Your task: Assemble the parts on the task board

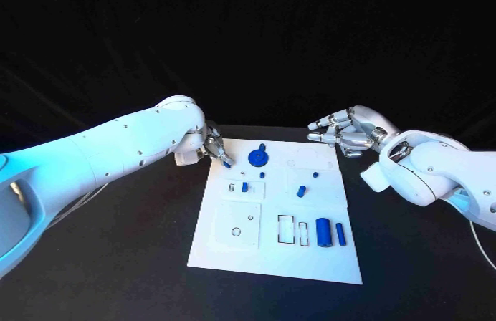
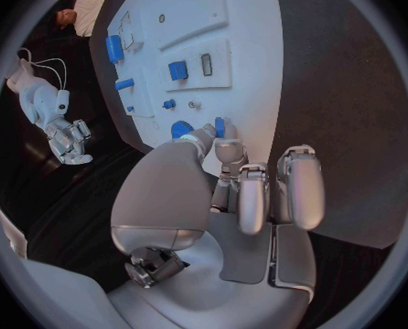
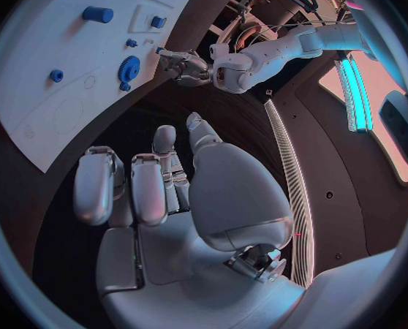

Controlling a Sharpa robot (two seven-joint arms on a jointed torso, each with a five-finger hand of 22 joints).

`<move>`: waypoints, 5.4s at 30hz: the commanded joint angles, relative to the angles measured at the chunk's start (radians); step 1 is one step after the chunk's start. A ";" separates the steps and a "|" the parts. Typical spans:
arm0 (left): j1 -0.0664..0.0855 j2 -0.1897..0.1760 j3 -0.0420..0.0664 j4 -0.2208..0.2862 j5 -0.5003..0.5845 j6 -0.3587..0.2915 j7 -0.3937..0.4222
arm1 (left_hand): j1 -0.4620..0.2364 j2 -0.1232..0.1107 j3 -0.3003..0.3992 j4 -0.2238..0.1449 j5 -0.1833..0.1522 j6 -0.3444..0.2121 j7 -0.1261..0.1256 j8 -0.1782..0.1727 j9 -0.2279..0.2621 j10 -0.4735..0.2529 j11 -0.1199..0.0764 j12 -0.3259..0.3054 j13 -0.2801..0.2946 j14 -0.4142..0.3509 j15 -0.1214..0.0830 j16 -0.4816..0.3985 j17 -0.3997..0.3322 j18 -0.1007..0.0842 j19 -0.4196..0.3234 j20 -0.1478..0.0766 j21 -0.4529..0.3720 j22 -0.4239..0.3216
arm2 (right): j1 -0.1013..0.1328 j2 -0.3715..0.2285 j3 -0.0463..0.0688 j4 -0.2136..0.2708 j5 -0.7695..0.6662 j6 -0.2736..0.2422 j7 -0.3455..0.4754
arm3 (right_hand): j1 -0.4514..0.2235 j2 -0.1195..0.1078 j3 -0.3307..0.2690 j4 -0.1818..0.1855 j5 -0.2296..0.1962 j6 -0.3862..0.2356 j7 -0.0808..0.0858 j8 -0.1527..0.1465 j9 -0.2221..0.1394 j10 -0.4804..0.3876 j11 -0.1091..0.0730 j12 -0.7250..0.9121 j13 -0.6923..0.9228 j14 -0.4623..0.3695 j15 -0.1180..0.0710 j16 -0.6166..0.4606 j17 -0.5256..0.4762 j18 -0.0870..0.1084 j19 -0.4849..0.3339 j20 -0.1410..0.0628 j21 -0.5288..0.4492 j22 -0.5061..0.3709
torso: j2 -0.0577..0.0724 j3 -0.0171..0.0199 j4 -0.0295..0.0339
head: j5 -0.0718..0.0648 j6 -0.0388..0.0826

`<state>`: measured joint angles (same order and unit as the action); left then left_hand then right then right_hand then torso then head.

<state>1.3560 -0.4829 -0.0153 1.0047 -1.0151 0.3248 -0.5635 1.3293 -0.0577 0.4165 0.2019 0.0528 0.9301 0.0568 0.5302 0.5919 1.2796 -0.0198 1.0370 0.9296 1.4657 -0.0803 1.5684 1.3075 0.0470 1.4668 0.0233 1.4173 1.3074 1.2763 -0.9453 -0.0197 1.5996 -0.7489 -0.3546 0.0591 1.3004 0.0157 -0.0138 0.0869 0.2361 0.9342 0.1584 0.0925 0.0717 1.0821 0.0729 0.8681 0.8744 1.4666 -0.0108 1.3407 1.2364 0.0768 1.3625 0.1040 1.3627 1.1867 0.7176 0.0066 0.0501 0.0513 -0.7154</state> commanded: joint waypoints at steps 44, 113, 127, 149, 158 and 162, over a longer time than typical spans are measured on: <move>-0.081 -0.182 -0.025 0.325 -0.026 -0.148 0.024 | -0.097 -0.075 0.284 -0.174 0.086 0.008 -0.013 0.055 0.044 0.050 -0.012 0.051 0.049 0.105 -0.008 0.002 0.263 -0.011 0.053 -0.006 0.032 0.133 | -0.009 0.002 -0.008 -0.007 0.005 0.025 0.001 | 0.001 0.002 -0.012 0.003 0.007 -0.003 0.003 0.008 0.000 -0.005 0.002 0.001 0.001 0.012 0.009 -0.004 0.000 0.006 -0.008 0.000 -0.006 -0.001 | 0.000 0.0016 0.0005 | 0.002 -0.015; -0.081 -0.133 -0.025 0.301 -0.107 -0.067 -0.108 | -0.337 -0.121 0.033 -0.072 0.191 0.065 -0.043 0.100 0.044 0.067 -0.033 0.056 0.035 0.105 -0.025 0.002 0.263 -0.016 0.062 -0.019 0.043 0.155 | -0.009 0.000 -0.008 0.000 0.009 0.035 0.007 | 0.001 0.003 -0.017 0.006 0.008 -0.002 0.003 0.010 0.000 -0.007 0.002 0.001 -0.003 0.012 0.008 -0.005 -0.002 0.007 -0.010 0.000 -0.009 -0.005 | 0.000 0.0015 0.0007 | 0.001 -0.027; -0.081 -0.136 -0.023 0.304 -0.109 -0.092 -0.104 | -0.338 -0.105 -0.119 -0.024 0.191 0.076 -0.044 0.100 0.035 0.071 -0.033 0.065 0.042 0.105 -0.026 0.002 0.263 -0.019 0.067 -0.020 0.054 0.168 | -0.009 -0.001 -0.008 -0.001 0.009 0.039 0.005 | 0.000 0.004 -0.019 0.008 0.008 -0.003 0.003 0.010 0.000 -0.008 0.002 0.000 -0.004 0.011 0.008 -0.007 -0.004 0.007 -0.010 0.000 -0.009 -0.005 | 0.000 0.0014 -0.0003 | 0.001 -0.028; -0.074 -0.190 0.007 0.342 -0.037 -0.275 -0.018 | -0.294 -0.056 -0.357 0.087 0.109 0.032 -0.029 0.090 0.026 -0.019 -0.021 -0.054 -0.099 0.105 -0.019 0.002 0.263 0.009 0.025 -0.016 -0.061 0.072 | -0.009 0.006 -0.008 -0.009 0.009 0.048 0.004 | -0.001 0.005 -0.020 0.009 0.008 -0.003 0.003 0.010 0.000 -0.008 0.002 0.001 -0.004 0.011 0.009 -0.007 -0.004 0.007 -0.010 0.000 -0.010 -0.006 | 0.000 0.0014 0.0000 | -0.003 -0.022; -0.068 -0.191 0.008 0.319 0.122 -0.426 0.326 | -0.209 -0.020 -0.436 0.072 0.087 -0.117 0.048 -0.003 -0.042 -0.244 0.053 -0.239 -0.280 -0.023 0.045 -0.227 0.009 0.092 -0.175 0.034 -0.512 -0.283 | -0.011 0.011 -0.008 -0.015 0.010 0.051 0.004 | -0.002 0.005 -0.022 0.011 0.009 -0.003 0.003 0.010 0.000 -0.008 0.002 0.002 -0.004 0.011 0.009 -0.008 -0.004 0.007 -0.010 0.000 -0.010 -0.006 | -0.001 0.0009 0.0014 | -0.008 -0.017; -0.069 -0.166 -0.005 0.301 0.054 -0.466 0.455 | 0.038 -0.005 -0.380 -0.022 0.042 -0.157 0.109 -0.095 -0.134 -0.403 0.106 -0.404 -0.398 -0.371 0.097 -0.719 -0.437 0.111 -0.385 0.090 -0.838 -0.507 | -0.012 0.014 -0.008 -0.017 0.010 0.053 0.004 | -0.002 0.005 -0.022 0.011 0.009 -0.003 0.003 0.010 0.000 -0.008 0.002 0.002 -0.004 0.011 0.009 -0.008 -0.004 0.007 -0.010 0.000 -0.010 -0.006 | 0.000 0.0007 0.0012 | -0.011 -0.013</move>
<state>1.2875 -0.6574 -0.0194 1.3077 -0.9612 -0.0616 -0.3033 1.3382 -0.0657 0.0289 0.1923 0.1078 0.7753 0.1521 0.4469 0.4688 0.8988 0.0813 0.6562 0.5465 1.1416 0.0094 0.9111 0.9210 0.1557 1.1049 0.1051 0.6075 0.8184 1.2651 -0.9330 -0.0281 1.5831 -0.7378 -0.3198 0.0577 1.3004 0.0157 -0.0288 0.0967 0.2402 0.9342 0.1584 0.0964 0.0717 1.0839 0.0747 0.8681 0.8710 1.4666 -0.0108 1.3367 1.2328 0.0767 1.3588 0.1004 1.3597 1.1814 0.7170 0.0077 0.0513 0.0418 -0.7305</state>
